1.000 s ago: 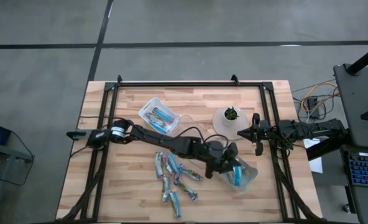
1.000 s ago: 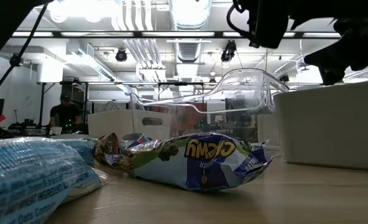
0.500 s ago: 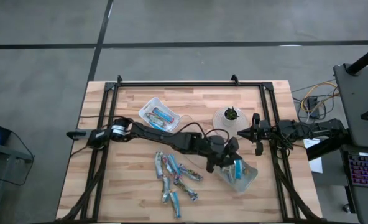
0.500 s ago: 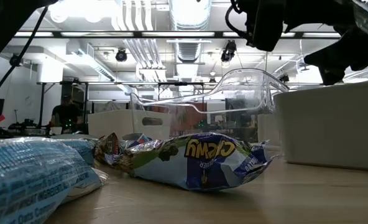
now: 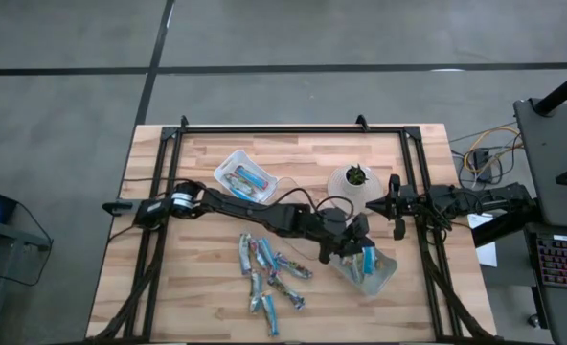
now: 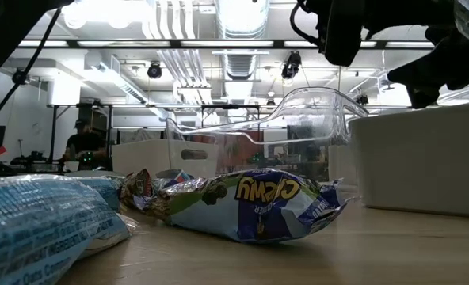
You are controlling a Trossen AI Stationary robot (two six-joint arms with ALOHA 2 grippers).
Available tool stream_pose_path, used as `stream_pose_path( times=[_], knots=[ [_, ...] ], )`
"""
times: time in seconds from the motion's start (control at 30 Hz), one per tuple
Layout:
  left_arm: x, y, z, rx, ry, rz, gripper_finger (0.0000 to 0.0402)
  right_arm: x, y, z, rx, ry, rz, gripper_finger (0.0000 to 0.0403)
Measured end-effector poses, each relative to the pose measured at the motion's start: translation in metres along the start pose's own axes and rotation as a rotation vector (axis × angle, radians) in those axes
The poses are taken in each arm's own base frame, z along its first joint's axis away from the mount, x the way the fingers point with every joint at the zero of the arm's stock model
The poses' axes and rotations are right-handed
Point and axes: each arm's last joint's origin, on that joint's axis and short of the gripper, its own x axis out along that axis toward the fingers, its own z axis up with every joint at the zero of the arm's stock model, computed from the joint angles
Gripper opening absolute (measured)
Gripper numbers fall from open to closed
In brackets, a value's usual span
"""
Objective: Pick and place Granola Bars by type
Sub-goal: Put the orange granola bar into the gray bin
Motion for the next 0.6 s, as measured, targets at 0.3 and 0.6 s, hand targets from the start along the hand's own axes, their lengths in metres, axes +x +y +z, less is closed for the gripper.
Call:
stream_pose_path(
  times=[0.3, 0.6],
  knots=[
    [0.0001, -0.0007, -0.0012, 0.022, 0.034, -0.005, 0.0117, 0.0, 0.0, 0.0, 0.0, 0.0, 0.0, 0.0013],
    [0.0009, 0.0013, -0.0025, 0.027, 0.044, -0.013, 0.0168, 0.0, 0.0, 0.0, 0.0, 0.0, 0.0, 0.0013]
  ],
)
